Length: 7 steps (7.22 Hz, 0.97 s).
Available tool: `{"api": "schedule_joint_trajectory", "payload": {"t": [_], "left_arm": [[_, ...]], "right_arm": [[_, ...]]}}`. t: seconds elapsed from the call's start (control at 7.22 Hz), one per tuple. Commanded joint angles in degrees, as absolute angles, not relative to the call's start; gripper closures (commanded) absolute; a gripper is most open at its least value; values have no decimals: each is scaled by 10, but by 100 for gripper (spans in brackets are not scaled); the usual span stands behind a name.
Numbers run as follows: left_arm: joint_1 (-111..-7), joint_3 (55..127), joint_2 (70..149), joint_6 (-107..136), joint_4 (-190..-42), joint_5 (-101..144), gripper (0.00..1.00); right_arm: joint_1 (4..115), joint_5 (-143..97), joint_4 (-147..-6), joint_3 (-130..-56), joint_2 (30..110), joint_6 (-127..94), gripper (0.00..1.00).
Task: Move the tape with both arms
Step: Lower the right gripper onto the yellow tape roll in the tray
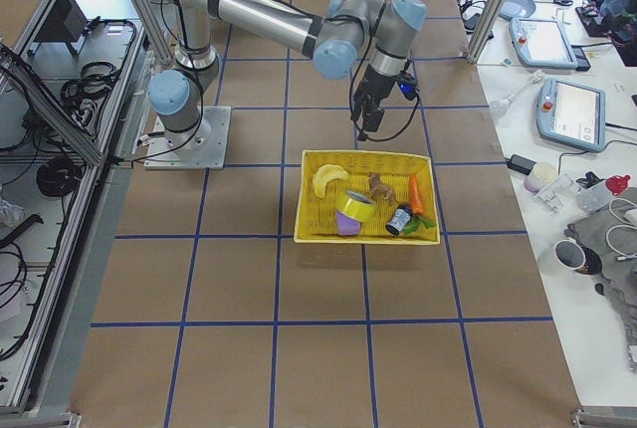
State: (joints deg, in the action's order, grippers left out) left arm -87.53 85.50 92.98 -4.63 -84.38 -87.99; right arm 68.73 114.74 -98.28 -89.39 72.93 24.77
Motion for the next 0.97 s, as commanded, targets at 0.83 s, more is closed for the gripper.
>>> {"api": "schedule_joint_trajectory", "payload": {"t": [0.83], "left_arm": [[-875,856,928,-47,-844,-881,0]], "right_arm": [[565,1106,-1211,-951,656,330,28]]}}
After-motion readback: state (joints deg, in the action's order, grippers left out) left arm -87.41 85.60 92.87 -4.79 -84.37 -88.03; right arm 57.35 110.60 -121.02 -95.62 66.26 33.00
